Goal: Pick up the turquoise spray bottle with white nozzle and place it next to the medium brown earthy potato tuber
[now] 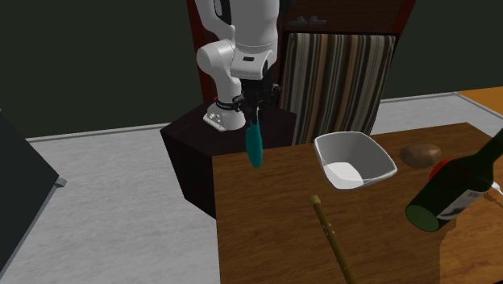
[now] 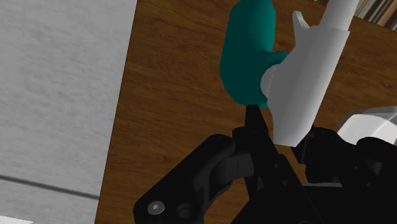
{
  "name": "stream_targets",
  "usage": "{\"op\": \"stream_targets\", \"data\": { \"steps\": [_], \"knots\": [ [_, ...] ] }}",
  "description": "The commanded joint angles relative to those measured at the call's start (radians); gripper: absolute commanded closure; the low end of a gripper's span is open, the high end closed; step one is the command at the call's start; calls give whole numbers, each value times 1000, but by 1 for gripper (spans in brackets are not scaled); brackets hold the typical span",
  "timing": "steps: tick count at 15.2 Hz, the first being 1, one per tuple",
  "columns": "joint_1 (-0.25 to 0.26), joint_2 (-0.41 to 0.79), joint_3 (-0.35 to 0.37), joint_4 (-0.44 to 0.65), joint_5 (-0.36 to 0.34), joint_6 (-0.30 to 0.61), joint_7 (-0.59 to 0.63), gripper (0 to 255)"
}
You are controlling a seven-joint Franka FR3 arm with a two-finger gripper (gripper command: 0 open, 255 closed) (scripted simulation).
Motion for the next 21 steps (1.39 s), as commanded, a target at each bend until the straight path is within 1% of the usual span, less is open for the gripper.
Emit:
{"op": "stream_targets", "data": {
  "steps": [1, 11, 21],
  "knots": [
    [-1, -9, 4, 22, -1, -31, 2, 255],
    [3, -33, 23, 137, 4, -170, 13, 255],
    [9, -33, 38, 271, 13, -303, 19, 255]
  ]
}}
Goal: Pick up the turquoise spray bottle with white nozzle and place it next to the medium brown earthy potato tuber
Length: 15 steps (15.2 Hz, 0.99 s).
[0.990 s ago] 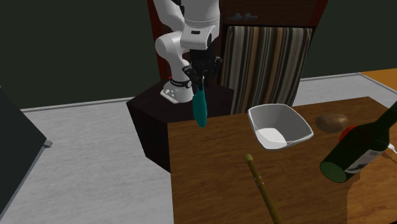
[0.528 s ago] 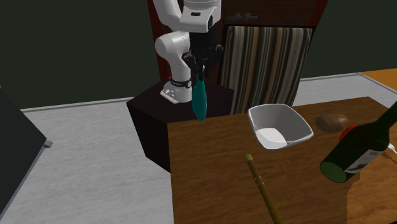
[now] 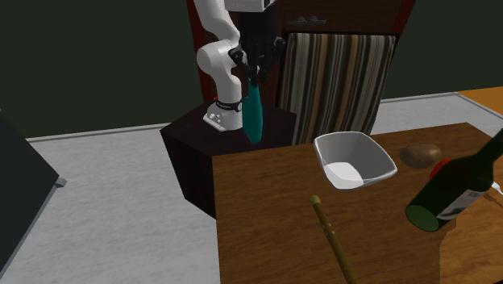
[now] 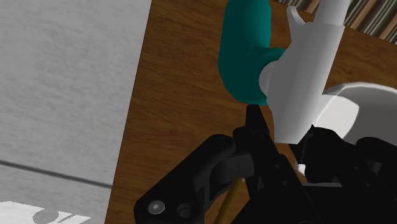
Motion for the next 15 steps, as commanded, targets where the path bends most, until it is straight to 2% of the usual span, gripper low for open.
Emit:
{"op": "stream_targets", "data": {
  "steps": [1, 15],
  "knots": [
    [2, 0, 4, 24, 2, -25, 3, 255],
    [14, 41, 13, 249, 20, -210, 3, 255]
  ]
}}
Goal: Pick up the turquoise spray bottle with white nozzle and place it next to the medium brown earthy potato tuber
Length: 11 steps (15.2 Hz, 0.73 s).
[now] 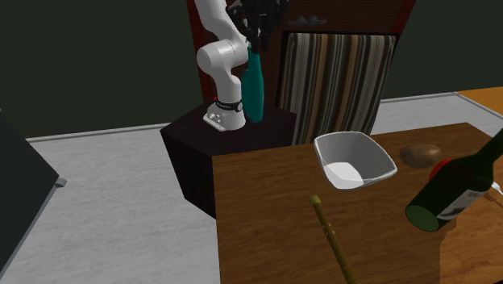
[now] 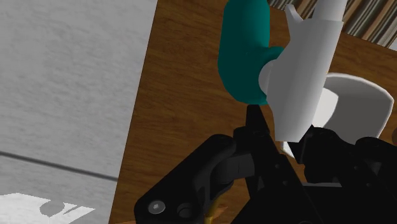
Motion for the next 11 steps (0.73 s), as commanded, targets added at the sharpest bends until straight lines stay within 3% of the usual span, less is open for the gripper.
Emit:
{"op": "stream_targets", "data": {
  "steps": [1, 11],
  "knots": [
    [2, 9, 0, 35, 3, -27, -1, 255],
    [11, 70, -5, 230, 21, -164, -9, 255]
  ]
}}
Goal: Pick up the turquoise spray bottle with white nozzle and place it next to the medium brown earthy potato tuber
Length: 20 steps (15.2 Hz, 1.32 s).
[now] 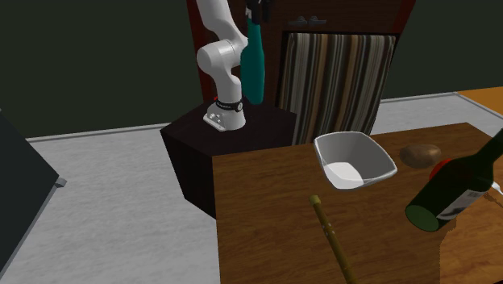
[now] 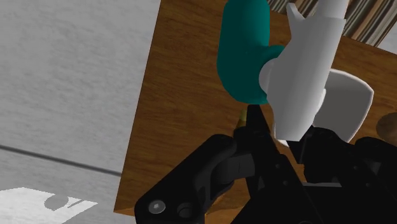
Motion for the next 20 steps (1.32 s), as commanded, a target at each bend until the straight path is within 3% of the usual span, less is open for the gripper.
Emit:
{"op": "stream_targets", "data": {
  "steps": [1, 5, 12, 20],
  "knots": [
    [1, 12, -2, 41, 3, -29, -3, 255],
    [4, 43, -7, 123, 12, -83, -8, 255],
    [53, 52, 98, 30, 59, 22, 153, 255],
    [115, 127, 197, 0, 111, 135, 310, 255]
  ]
}}
